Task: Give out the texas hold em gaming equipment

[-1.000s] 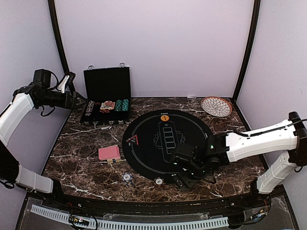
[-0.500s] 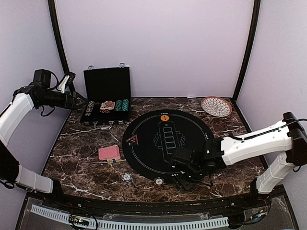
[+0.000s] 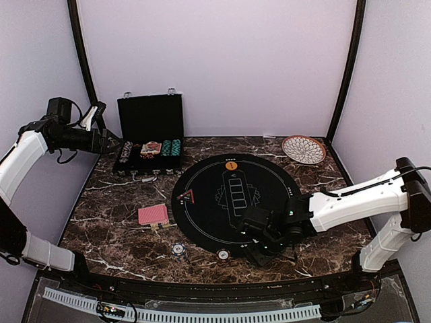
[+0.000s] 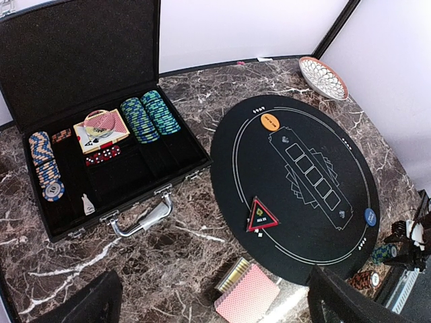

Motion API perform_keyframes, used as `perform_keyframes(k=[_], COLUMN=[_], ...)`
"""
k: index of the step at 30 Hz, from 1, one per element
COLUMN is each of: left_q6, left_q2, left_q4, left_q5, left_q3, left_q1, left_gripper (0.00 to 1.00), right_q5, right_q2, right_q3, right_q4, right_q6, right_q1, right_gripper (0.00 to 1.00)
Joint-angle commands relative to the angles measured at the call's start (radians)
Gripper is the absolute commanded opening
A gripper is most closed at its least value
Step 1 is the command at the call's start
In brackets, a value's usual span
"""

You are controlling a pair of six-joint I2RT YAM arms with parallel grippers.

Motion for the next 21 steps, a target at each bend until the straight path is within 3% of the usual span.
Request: perform_keyframes(k=[1,11,16,21], left_q6=[0.013,0.011,0.011,0.010], left_q2=[-0.023,-0.021,-0.022,-0.018], left_q4=[-0.023,-0.025,-0.025,-0.024], left_q5=[0.019,0.022,0.020,0.019], left_q3=[0.031,0.032,0.032,0.033], left_q1=[0.005,0.005,0.005,0.004], left_gripper=[0.99,0.99,0.99,0.99], right_q5=[0.003,0.013,0.026,0.040], right_q2=[0.009,-0.009,-0.020,-0.031], right_q3=[-0.011,0.016,0.048,0.104], right_q4=[0.016,-0.011,-0.051,-0.104], right_q6=[0.002,-0.007,-0.015,-0.034], right_q1=[-0.005,-0.006,-0.007,-0.013], right_gripper=[0.54,0.35,0.31,0.20])
